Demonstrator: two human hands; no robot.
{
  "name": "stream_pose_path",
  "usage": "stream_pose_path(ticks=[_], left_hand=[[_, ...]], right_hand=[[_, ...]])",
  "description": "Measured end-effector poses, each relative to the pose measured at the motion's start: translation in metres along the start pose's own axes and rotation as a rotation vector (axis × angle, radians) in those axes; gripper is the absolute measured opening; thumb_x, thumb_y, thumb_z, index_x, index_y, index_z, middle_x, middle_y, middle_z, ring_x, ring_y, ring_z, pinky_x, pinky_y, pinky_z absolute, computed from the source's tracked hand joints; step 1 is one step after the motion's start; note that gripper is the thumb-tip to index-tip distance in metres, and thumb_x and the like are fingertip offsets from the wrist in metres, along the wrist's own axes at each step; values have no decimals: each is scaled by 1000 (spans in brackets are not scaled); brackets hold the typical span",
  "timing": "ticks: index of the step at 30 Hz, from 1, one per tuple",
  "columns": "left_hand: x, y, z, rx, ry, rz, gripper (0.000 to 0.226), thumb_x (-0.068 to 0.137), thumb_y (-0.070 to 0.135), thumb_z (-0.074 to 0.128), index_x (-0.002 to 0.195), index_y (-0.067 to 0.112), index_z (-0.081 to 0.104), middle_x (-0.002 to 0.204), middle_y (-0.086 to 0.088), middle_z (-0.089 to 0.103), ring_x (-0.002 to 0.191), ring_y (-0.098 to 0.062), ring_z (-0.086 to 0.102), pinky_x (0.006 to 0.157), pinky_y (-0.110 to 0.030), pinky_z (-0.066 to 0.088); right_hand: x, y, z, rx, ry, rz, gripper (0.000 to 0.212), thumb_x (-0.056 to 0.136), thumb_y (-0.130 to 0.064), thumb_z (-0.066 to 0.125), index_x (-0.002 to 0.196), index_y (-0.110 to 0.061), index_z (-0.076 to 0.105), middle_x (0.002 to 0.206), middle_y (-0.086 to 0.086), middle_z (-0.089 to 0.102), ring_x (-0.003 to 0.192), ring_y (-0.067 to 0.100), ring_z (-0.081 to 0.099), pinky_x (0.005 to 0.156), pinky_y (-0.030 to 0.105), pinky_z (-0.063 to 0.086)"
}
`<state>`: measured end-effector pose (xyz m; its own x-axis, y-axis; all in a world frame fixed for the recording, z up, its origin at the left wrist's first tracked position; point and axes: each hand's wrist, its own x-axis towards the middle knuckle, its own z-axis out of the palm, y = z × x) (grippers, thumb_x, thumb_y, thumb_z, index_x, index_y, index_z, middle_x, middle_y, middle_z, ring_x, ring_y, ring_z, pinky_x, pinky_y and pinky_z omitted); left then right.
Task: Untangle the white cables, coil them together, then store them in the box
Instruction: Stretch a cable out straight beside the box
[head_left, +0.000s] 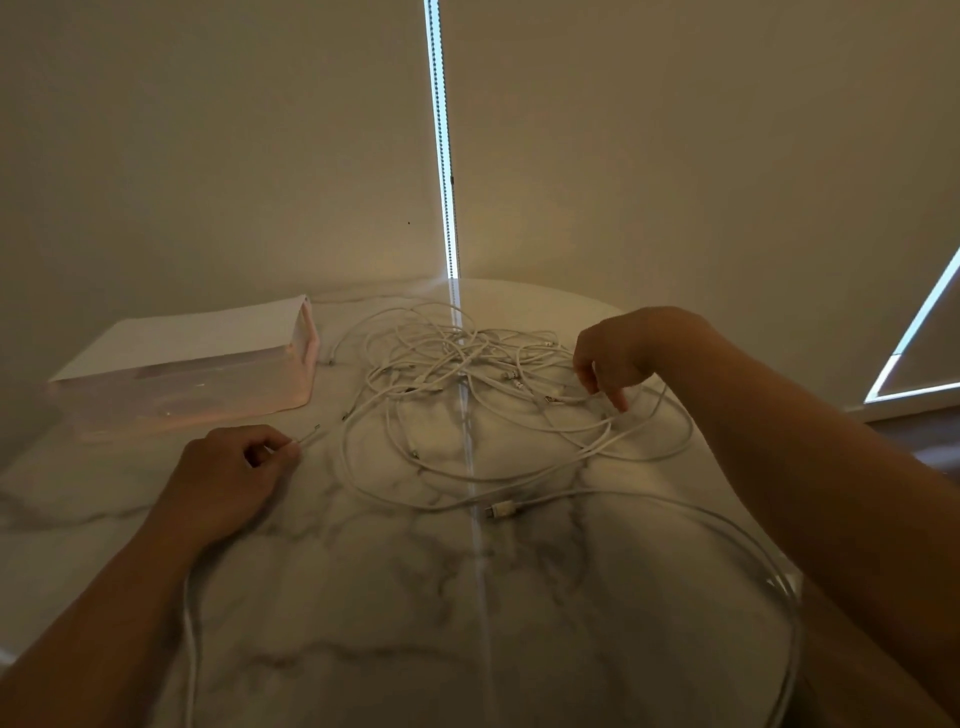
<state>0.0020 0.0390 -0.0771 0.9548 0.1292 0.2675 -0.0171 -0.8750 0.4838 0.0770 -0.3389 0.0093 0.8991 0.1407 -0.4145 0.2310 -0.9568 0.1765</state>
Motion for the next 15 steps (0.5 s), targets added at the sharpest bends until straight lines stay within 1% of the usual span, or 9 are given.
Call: stream_pose_path(ticks=[2, 3, 4, 7, 9, 10, 12, 13, 15], left_hand=[[0, -1, 0, -5, -1, -5, 11, 89, 30, 67, 80, 27, 74, 75, 4, 66, 71, -10, 56, 64, -29, 37], [0, -1, 0, -7, -2, -5, 11, 89, 31, 67, 80, 27, 74, 75, 5, 66, 71, -10, 56, 64, -29, 37], [1, -1, 0, -7, -2, -3, 11, 89, 31, 67, 80, 28, 73, 74, 4, 66, 71, -10, 56, 64, -29, 37], [2, -1, 1, 2, -7, 2, 11, 89, 31, 66, 81, 28, 74, 74, 3, 65, 71, -10, 55, 63, -29, 36], [2, -2, 2, 4, -12, -1, 11, 89, 32, 66, 81, 28, 73, 75, 4, 65, 72, -10, 55, 63, -29, 36], [2, -3, 2, 3, -13, -1, 11, 89, 33, 66, 81, 29, 73, 75, 4, 66, 72, -10, 56, 64, -29, 36], [2, -4, 2, 2, -16, 3, 12, 89, 33, 66, 79, 30, 73, 75, 4, 67, 73, -11, 57, 63, -29, 37], [2, -3, 2, 0, -16, 5, 12, 89, 33, 66, 79, 30, 73, 75, 4, 67, 73, -11, 57, 63, -28, 37], [1, -2, 2, 2, -10, 10, 12, 89, 32, 66, 80, 29, 73, 75, 4, 67, 72, -10, 56, 62, -28, 36]], right_hand=[[-3, 2, 1, -99, 100, 33, 32, 78, -5, 72, 100, -25, 61, 86, -12, 62, 101, 18, 59, 95, 40, 37], [-4, 5, 1, -111, 160, 29, 30, 82, -6, 67, 102, -26, 58, 83, -13, 58, 101, 18, 58, 96, 41, 36], [-6, 10, -1, -96, 215, 28, 27, 86, -6, 61, 106, -24, 56, 84, -12, 57, 98, 19, 56, 95, 40, 37], [-11, 23, -8, -13, 349, 58, 24, 93, -8, 47, 115, -19, 46, 88, -5, 48, 90, 21, 52, 82, 36, 37], [-14, 25, -13, 42, 360, 89, 24, 92, -7, 46, 116, -11, 47, 89, 0, 54, 87, 24, 57, 73, 34, 43], [-15, 24, -15, 105, 336, 90, 23, 92, -6, 47, 114, -6, 52, 91, 5, 61, 86, 26, 61, 68, 32, 45], [-11, 22, -14, 260, 299, 44, 23, 92, -8, 45, 103, 1, 63, 85, 11, 72, 80, 26, 67, 62, 29, 47], [-8, 21, -12, 359, 303, 12, 25, 92, -12, 44, 97, 1, 65, 80, 12, 72, 73, 27, 65, 61, 30, 46], [-3, 20, -6, 595, 330, -53, 26, 95, -20, 45, 91, -2, 63, 71, 12, 63, 60, 25, 51, 56, 31, 39]])
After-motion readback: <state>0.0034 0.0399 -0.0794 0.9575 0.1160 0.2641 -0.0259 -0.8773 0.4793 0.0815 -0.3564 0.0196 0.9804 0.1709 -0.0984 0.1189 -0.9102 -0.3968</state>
